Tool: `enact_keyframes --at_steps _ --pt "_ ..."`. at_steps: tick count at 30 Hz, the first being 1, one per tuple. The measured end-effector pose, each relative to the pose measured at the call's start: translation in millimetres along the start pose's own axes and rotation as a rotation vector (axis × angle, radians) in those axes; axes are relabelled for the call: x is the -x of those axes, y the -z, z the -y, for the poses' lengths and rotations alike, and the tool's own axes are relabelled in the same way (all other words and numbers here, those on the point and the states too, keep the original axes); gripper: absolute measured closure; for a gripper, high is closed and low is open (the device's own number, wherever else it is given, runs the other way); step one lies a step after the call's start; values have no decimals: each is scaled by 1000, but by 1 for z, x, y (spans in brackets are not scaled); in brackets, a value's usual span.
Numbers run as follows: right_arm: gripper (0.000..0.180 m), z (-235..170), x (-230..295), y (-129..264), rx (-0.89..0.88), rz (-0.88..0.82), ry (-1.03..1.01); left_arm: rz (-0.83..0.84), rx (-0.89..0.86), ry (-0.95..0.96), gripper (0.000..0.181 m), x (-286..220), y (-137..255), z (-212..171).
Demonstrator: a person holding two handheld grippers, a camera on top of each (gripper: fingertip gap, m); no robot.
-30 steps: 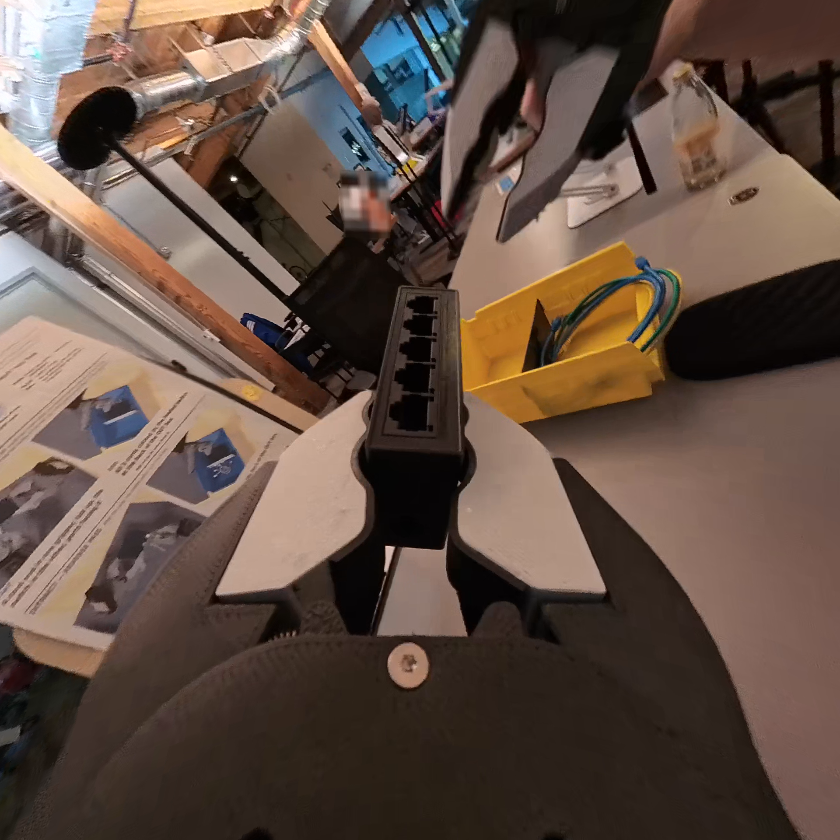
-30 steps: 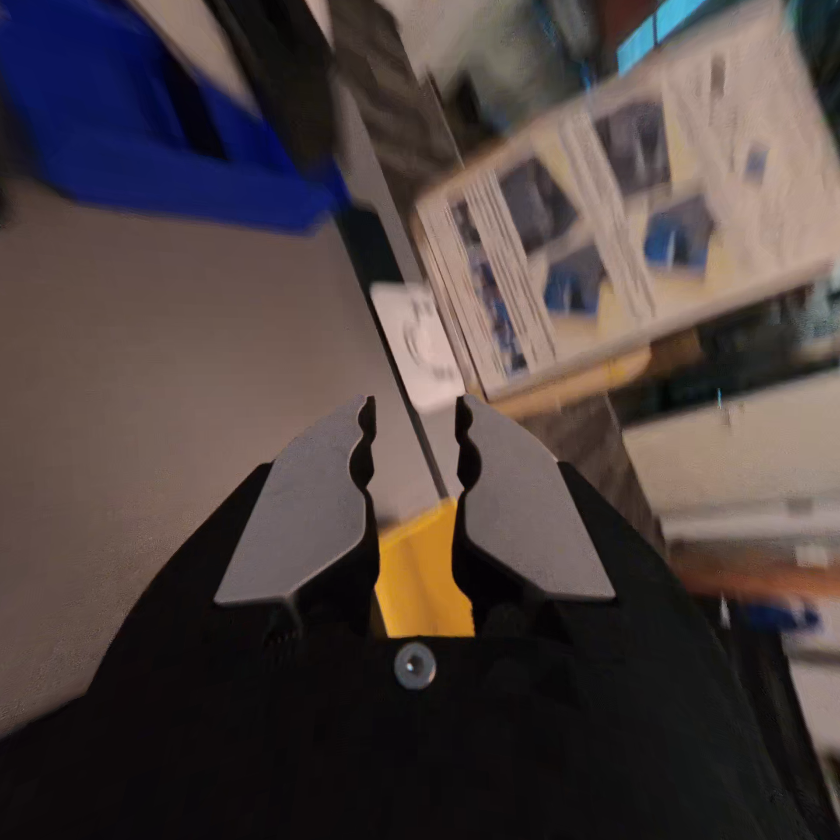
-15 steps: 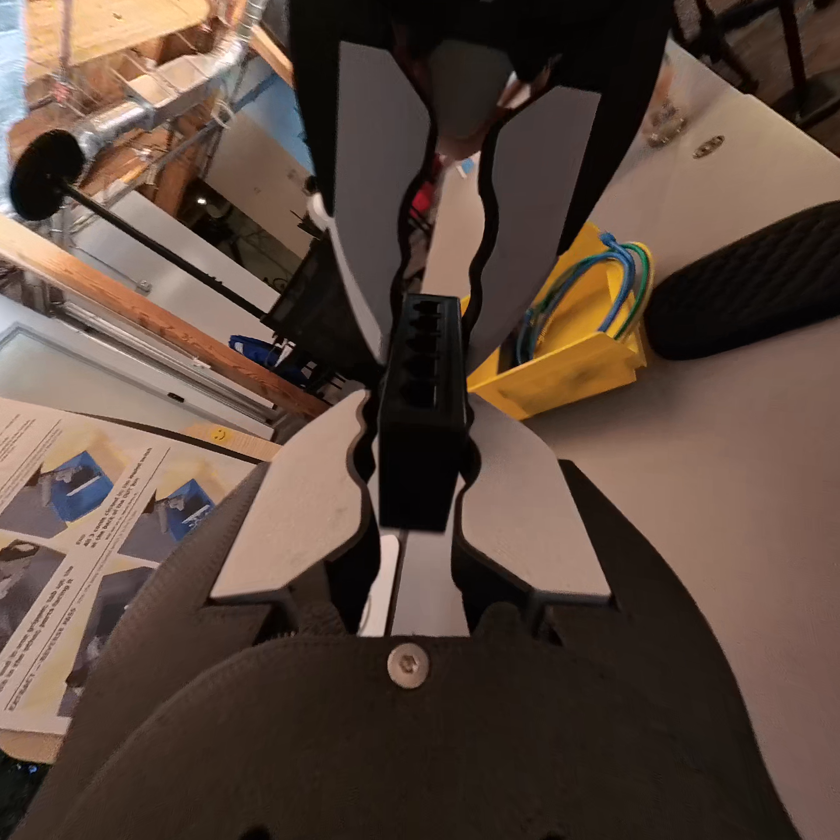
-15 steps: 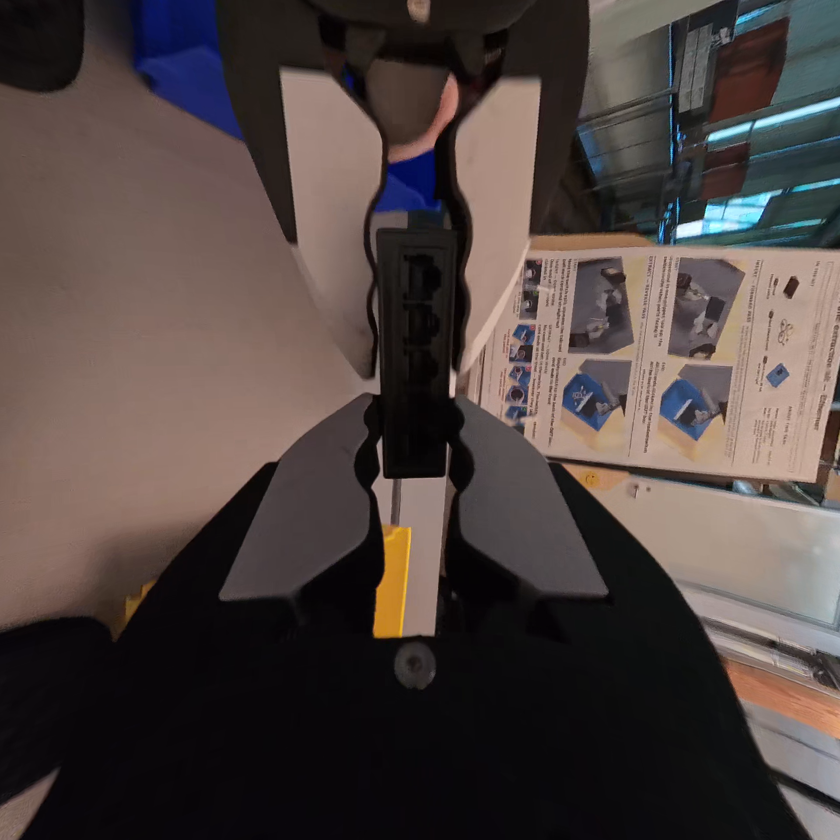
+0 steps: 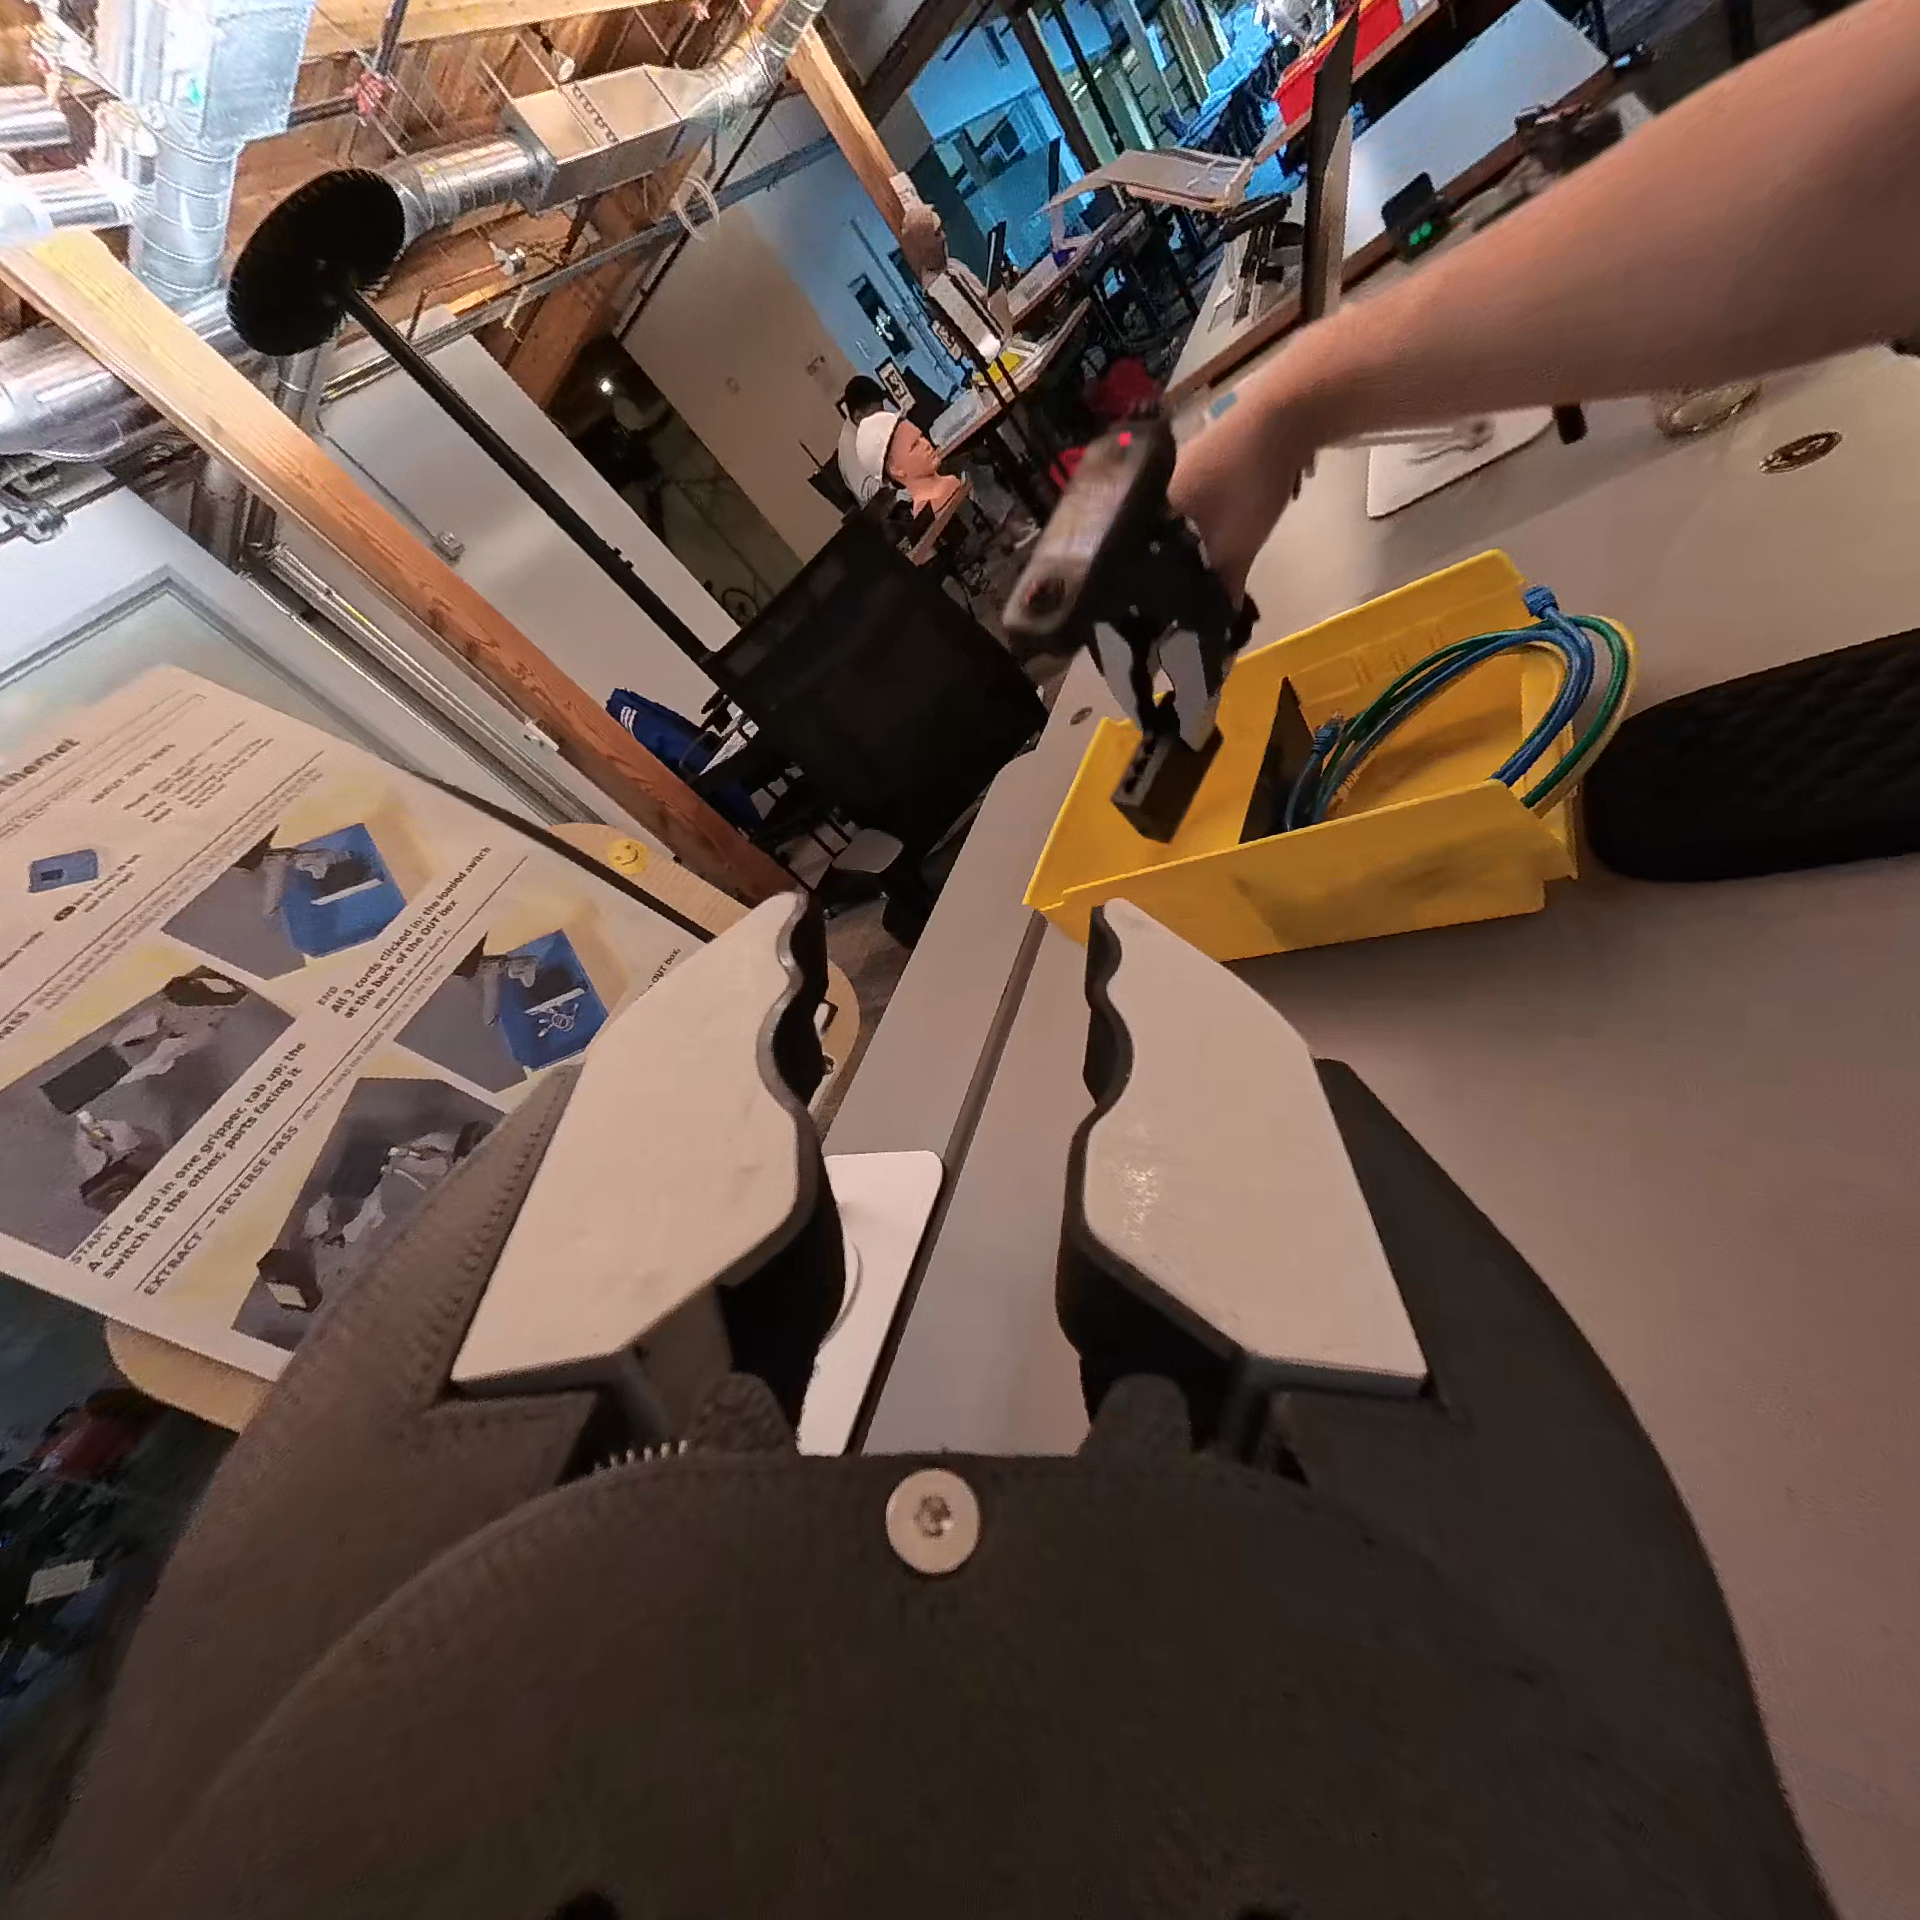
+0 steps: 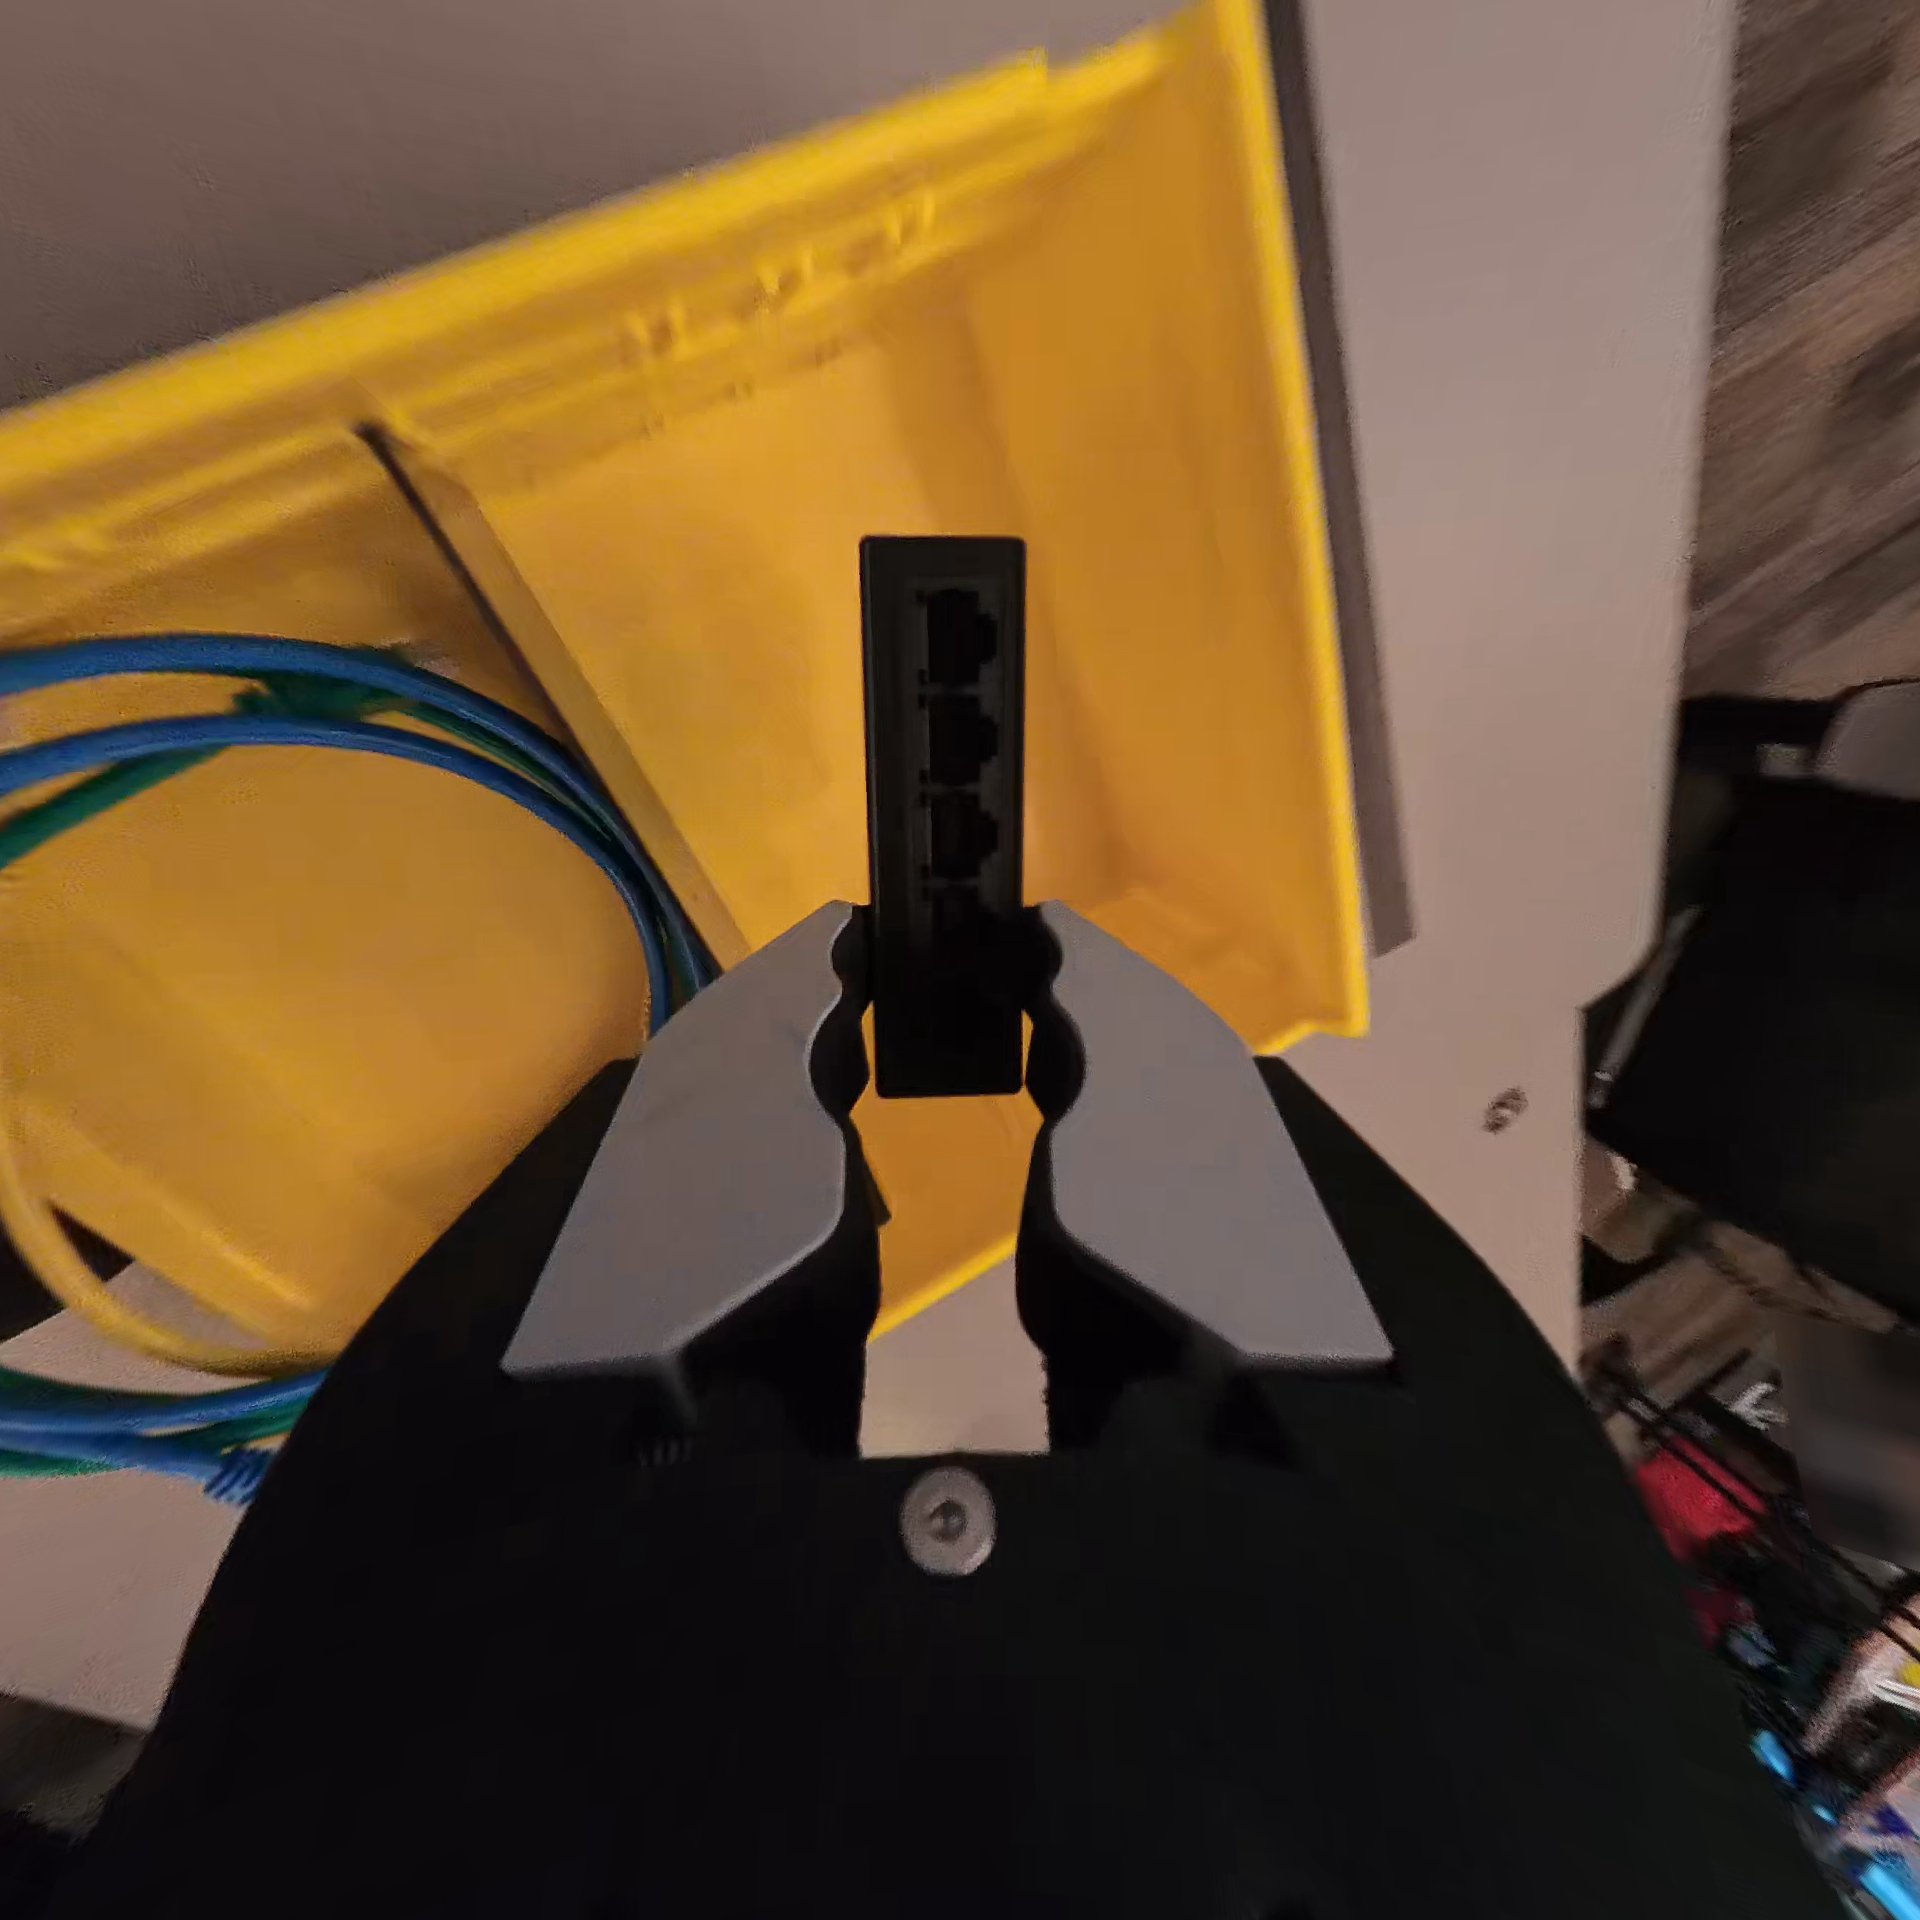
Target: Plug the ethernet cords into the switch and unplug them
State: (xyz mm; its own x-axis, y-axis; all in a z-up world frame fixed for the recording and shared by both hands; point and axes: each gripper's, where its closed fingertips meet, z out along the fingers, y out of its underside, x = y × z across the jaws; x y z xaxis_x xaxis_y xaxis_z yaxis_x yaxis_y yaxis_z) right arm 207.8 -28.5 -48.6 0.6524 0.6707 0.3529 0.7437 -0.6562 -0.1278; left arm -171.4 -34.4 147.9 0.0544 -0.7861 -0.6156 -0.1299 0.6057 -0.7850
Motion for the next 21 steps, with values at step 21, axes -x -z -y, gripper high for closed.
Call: enact_keyframes --at_steps 21 --pt "131 -2 -28 -23 -80 -132 -63 160 69 97 110 32 18 -6"
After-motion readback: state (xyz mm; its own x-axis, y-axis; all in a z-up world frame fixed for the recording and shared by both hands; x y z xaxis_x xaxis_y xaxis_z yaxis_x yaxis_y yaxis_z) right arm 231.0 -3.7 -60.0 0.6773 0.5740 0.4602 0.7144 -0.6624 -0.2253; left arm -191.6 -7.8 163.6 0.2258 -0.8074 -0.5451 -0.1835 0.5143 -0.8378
